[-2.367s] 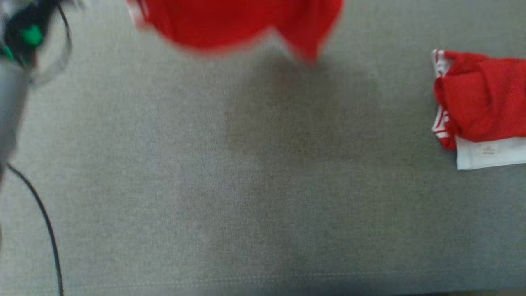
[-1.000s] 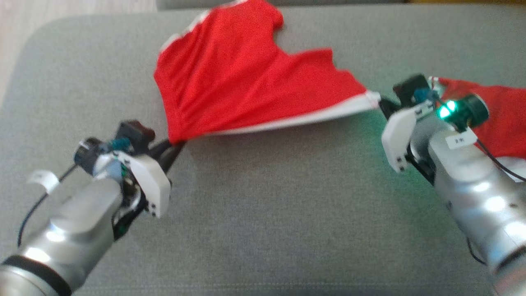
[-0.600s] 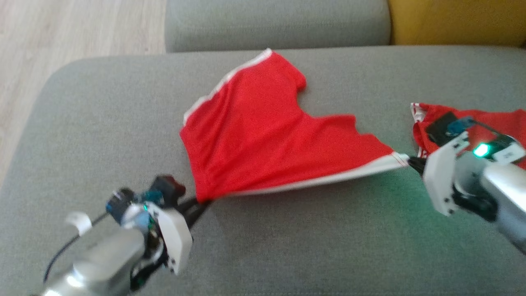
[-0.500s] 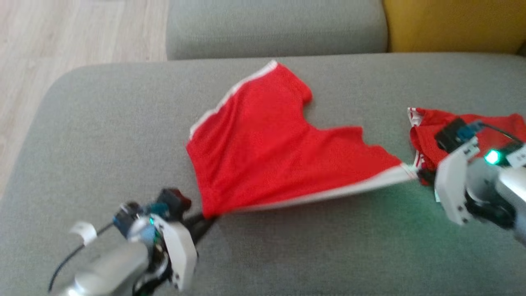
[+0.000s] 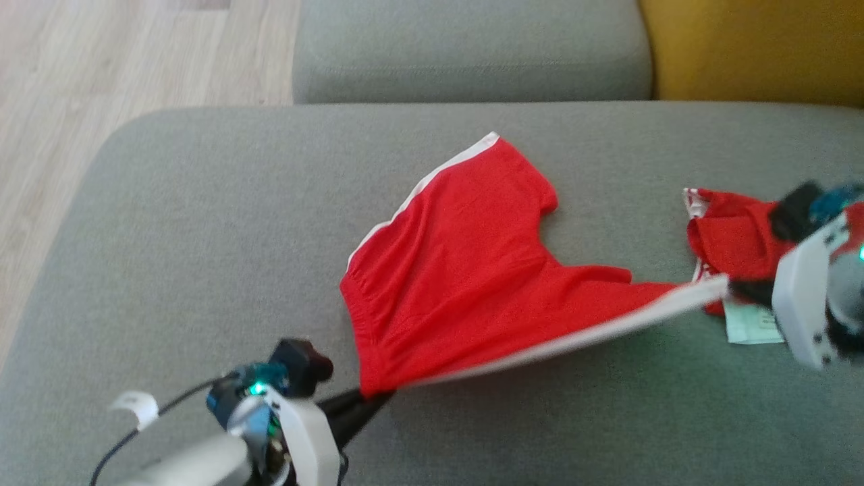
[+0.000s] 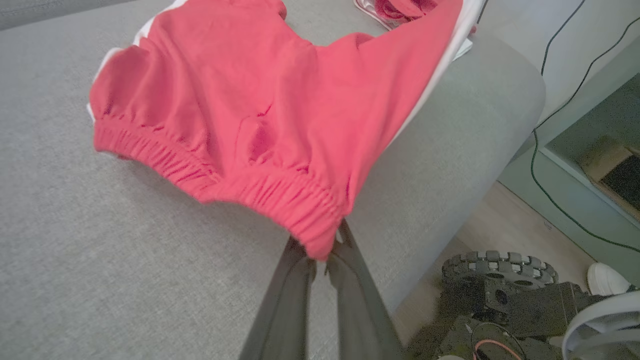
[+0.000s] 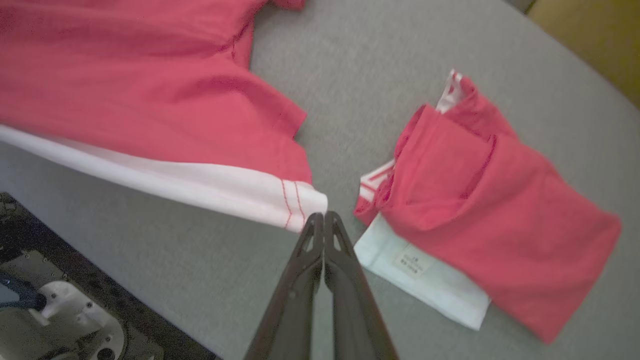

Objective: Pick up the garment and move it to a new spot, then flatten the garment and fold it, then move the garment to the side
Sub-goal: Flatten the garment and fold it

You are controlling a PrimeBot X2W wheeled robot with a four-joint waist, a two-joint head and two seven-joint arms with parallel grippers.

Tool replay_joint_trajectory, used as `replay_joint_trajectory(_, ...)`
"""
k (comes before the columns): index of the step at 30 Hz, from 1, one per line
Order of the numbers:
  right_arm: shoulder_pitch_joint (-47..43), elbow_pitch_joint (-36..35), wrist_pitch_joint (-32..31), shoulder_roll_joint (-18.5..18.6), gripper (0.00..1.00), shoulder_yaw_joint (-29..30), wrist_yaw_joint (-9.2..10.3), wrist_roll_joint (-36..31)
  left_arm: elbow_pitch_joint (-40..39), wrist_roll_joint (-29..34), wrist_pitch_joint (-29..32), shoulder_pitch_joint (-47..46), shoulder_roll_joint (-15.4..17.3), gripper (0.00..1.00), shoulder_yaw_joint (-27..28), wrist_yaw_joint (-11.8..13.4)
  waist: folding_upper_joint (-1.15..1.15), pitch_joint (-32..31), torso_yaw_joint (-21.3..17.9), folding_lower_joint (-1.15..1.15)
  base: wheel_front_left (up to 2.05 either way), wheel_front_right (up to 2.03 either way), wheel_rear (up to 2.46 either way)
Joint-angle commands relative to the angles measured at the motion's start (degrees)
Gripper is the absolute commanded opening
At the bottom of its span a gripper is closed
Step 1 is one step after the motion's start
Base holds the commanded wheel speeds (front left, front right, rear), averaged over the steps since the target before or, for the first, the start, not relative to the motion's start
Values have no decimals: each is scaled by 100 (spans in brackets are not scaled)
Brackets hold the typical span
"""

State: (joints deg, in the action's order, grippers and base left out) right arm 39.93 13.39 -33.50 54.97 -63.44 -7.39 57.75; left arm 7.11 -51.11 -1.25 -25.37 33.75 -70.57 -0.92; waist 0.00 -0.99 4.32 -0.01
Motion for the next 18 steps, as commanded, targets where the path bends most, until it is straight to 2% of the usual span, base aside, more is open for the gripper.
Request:
replay_joint_trajectory(1, 341, -61, 83, 105, 0, 308, -10, -154, -214, -75, -42, -449, 206, 0, 437, 82, 0, 216, 152, 1, 0, 0, 0)
replay_joint_trajectory(8, 1101, 269, 106, -354, 0, 755, -10, -639, -185, -262, -141, -946, 38, 0, 851, 71, 0, 796, 583, 1, 0, 0, 0)
replay_joint_trajectory(12, 1663, 623, 89, -728, 0, 886, -10, -967, 126, -299, -202, -1290, -206, 0, 994, -24, 0, 1178, 886, 1, 0, 0, 0)
replay_joint_trajectory(18, 2392, 1305, 165, -1193, 0, 756, -10, -1432, 768, -325, -271, -1740, -691, 0, 1033, -270, 0, 1685, 1264, 1, 0, 0, 0)
